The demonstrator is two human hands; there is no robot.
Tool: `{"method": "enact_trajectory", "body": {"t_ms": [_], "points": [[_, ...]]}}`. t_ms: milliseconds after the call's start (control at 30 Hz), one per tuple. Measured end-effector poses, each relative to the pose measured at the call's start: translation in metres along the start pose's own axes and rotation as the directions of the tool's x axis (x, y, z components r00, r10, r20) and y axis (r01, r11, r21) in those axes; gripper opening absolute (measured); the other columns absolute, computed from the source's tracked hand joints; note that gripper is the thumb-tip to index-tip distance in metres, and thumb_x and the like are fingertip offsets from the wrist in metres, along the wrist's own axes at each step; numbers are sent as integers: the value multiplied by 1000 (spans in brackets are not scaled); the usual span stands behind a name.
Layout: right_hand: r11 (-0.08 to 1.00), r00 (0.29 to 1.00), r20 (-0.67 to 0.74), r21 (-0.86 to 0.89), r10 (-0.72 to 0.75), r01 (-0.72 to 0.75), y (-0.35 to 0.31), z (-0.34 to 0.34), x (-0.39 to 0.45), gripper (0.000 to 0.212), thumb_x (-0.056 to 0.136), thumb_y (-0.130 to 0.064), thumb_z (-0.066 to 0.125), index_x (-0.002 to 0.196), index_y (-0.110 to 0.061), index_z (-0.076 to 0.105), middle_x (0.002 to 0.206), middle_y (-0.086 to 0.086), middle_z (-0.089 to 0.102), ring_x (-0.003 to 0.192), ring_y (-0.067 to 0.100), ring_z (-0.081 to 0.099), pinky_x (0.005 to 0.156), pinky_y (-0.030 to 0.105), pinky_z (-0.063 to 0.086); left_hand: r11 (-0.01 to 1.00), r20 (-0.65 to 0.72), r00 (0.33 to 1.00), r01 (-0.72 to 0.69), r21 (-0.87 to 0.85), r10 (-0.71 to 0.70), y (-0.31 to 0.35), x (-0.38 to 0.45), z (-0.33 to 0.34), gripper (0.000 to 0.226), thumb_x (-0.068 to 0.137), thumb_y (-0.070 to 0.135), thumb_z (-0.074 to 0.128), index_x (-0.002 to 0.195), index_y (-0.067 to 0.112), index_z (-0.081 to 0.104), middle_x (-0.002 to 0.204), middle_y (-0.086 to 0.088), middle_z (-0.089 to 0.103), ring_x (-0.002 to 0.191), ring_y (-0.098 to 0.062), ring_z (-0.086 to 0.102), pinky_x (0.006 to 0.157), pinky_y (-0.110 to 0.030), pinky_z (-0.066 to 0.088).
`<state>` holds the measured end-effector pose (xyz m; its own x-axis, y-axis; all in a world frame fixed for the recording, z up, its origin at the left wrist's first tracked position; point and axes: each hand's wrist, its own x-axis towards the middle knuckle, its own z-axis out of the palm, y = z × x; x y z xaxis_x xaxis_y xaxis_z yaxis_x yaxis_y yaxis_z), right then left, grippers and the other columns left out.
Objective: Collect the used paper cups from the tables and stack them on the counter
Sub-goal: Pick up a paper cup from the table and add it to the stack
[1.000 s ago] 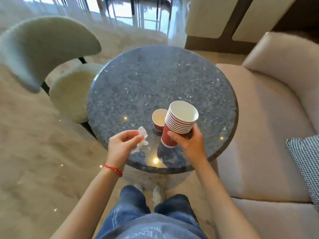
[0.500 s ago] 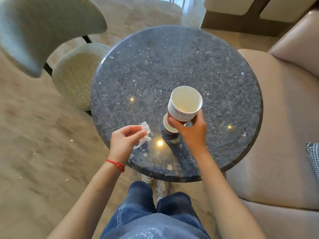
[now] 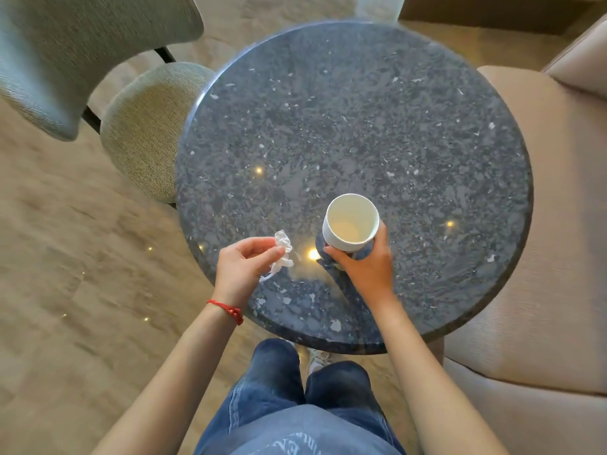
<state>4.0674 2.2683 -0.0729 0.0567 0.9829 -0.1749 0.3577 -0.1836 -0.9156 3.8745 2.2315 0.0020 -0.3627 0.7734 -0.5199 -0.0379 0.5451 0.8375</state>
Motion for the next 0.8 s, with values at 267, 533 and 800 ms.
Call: {"method": "enact_trajectory", "body": {"t_ms": [267,533,800], "points": [[999,999,7,-7,37,-37,2,10,0,85,59,-29,88,125,-34,34,117,-13,48,102,-12,41,78,-7,32,1000,-22,1000,14,-27,-14,-3,5,-1,13,73,11,76,72,22,71,64,11,68,53,6,57,50,-9,45],[989,989,136,124,58,-75,-30,-6,-3,78,60,-33,85,124,-33,40,116,-16,55,109,-1,53,86,13,45,995,-84,996,-5,-95,-3,-3,-4,-13,12,72,12,77,73,23,71,66,11,69,54,6,58,51,-9,46],[977,945,324,214,-49,-23,-60,-14,-13,65,66,-12,82,122,-15,48,104,-11,61,87,-12,60,67,6,48,968,-262,965,-82,-236,17,-14,-52,-27,11,72,12,77,77,20,70,71,6,69,55,2,58,50,-11,45]]}}
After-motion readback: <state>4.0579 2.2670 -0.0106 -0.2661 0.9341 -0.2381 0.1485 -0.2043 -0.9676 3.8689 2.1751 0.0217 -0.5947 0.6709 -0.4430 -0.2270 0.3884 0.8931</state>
